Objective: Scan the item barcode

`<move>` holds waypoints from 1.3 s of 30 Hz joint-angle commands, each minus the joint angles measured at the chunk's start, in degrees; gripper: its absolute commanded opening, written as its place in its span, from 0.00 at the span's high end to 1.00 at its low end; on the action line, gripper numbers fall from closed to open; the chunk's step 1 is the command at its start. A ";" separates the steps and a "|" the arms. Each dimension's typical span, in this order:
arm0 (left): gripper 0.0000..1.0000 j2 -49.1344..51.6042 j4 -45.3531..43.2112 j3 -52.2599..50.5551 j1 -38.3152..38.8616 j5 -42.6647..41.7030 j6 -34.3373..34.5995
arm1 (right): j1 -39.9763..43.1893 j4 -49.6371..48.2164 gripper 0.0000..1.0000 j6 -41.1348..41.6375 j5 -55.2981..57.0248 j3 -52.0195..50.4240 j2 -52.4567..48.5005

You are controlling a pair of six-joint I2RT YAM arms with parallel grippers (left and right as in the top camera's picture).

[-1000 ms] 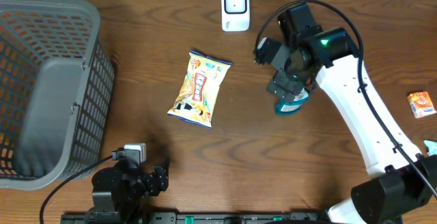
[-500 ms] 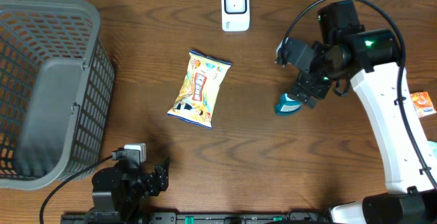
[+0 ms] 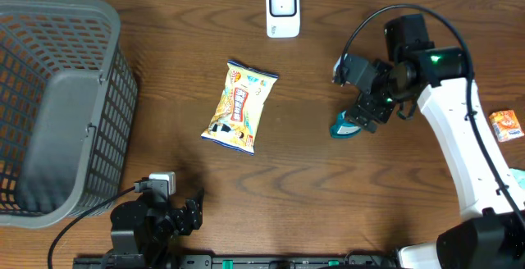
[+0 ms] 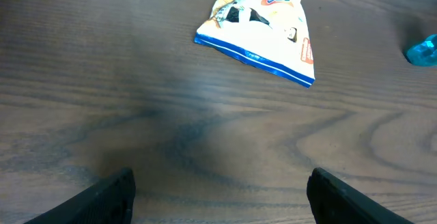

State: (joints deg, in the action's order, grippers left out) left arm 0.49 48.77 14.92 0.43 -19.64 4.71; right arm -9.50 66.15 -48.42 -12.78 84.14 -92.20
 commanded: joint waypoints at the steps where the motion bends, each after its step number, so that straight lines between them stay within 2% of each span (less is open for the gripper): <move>1: 0.20 -0.26 0.72 0.17 -0.09 -0.70 0.33 | 0.48 -1.75 0.07 -0.50 -1.03 -2.64 0.15; 19: 0.19 -0.26 0.70 0.17 -0.09 -0.70 0.33 | 1.79 -9.46 0.12 -0.44 -1.29 -11.32 0.15; 25: 0.20 -0.26 0.70 0.17 -0.09 -0.70 0.33 | 1.79 -15.15 0.11 0.13 -3.23 -15.58 0.07; 30: 0.19 -0.26 0.72 0.17 -0.09 -0.70 0.33 | 1.79 -16.57 0.18 0.11 -4.11 -16.06 0.04; 36: 0.20 -0.26 0.72 0.17 -0.09 -0.70 0.31 | 1.79 -16.65 0.36 0.11 -4.13 -16.41 0.04; 38: 0.20 -0.26 0.72 0.17 -0.09 -0.70 0.31 | 1.81 -16.65 0.35 0.11 -4.11 -16.68 0.00; 39: 0.20 -0.26 0.70 0.17 -0.09 -0.70 0.31 | 1.81 -16.65 0.31 0.11 -4.09 -16.79 -0.07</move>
State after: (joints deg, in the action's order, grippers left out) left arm 0.49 48.77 14.92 0.43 -19.64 4.71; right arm -8.36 49.58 -48.38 -15.81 68.10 -92.23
